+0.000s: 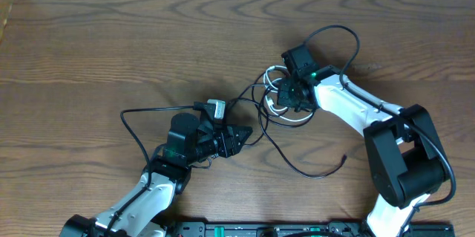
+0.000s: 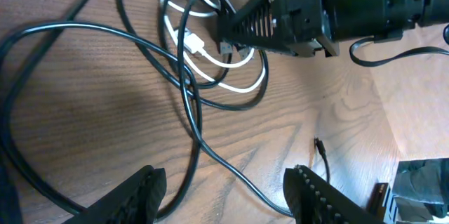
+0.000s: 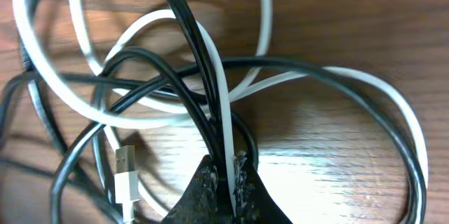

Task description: Untangle cables

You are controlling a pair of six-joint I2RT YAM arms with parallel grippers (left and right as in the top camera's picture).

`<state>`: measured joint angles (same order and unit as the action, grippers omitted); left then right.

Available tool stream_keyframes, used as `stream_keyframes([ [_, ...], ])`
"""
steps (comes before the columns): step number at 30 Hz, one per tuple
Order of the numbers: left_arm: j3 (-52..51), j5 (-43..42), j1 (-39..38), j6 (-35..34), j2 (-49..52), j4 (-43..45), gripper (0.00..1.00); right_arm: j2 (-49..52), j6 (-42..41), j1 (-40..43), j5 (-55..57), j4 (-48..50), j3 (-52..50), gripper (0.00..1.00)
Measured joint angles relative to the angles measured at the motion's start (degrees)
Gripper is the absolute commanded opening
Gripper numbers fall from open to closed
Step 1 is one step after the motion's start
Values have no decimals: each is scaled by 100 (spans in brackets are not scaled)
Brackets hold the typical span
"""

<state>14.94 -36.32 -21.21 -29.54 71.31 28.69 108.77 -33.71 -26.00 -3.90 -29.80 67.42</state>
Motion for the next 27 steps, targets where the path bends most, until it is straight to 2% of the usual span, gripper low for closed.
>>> stream_keyframes([
  [3, 0, -50, 0, -4, 0, 0, 67, -280, 289, 0, -116, 33, -7, 1],
  [8, 0, -55, 0, 22, 0, 92, 69, -1314, 798, 0, -313, 13, -11, 1],
  [9, 0, -37, -2, 24, 0, 146, 72, -1541, 859, 0, -348, -17, -11, 1],
  [18, 4, 79, -2, -72, 0, 1421, 75, -2959, 1095, 7, -713, -634, -11, 1],
  [25, 4, 282, -2, -188, 2, 1488, 76, -3670, 1279, 7, -1176, -686, -11, 1],
  [27, 4, 313, -2, -221, 31, 1530, 80, -3858, 1298, 7, -1259, -719, -11, 1],
])
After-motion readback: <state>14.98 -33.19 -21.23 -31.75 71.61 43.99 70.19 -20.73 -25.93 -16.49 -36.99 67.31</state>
